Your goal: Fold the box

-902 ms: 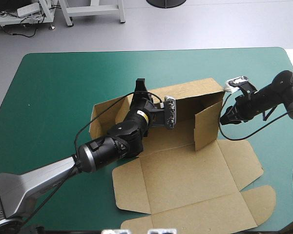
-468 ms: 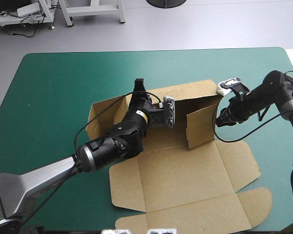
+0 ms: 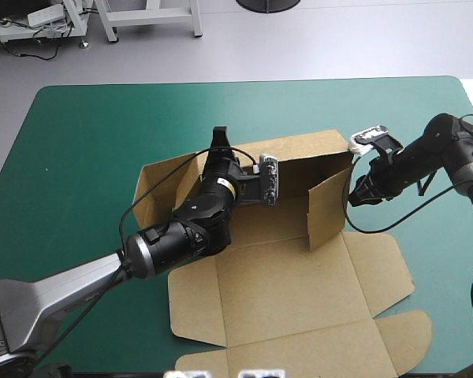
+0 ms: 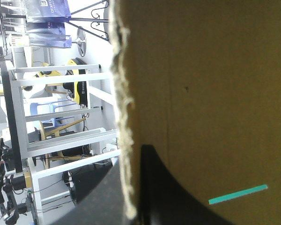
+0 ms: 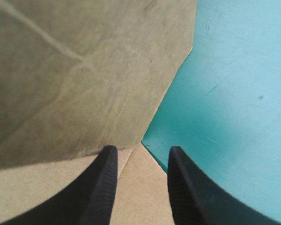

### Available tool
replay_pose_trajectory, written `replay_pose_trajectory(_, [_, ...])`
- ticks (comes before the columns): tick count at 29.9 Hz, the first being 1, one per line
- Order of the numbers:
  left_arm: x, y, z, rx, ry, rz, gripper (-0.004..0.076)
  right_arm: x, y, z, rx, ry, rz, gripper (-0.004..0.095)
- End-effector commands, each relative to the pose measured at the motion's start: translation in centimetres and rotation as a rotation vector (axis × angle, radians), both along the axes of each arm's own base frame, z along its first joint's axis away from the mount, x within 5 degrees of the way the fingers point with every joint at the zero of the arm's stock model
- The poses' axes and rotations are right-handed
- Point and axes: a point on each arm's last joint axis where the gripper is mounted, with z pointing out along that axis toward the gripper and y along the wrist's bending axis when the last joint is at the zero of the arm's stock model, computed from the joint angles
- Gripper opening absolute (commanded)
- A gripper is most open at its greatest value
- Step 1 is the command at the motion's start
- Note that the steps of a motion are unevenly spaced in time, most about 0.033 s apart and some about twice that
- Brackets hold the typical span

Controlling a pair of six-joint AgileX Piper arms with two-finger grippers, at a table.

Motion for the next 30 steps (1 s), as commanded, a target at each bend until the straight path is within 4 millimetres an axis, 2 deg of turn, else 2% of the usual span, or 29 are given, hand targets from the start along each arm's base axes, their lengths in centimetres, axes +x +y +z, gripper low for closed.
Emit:
replay_pose_trajectory(1, [-0.3, 0.6, 2.2, -0.017, -0.071, 0.000, -0.0006, -1.0, 0.5, 2.3, 0.043, -0.037, 0.019, 0.0345])
replay_pose_trajectory(21, [-0.3, 0.8, 2.2, -0.004, -0.070, 0.022, -0.0006, -1.1, 0.9, 2.7, 0.103, -0.031, -0.013, 0.0347])
replay_pose_trajectory(30, [-0.3, 0.8, 2.3, 0.006, -0.086, 0.019, -0.0006, -1.8, 1.4, 4.1, 0.164, -0.078, 0.001, 0.0346])
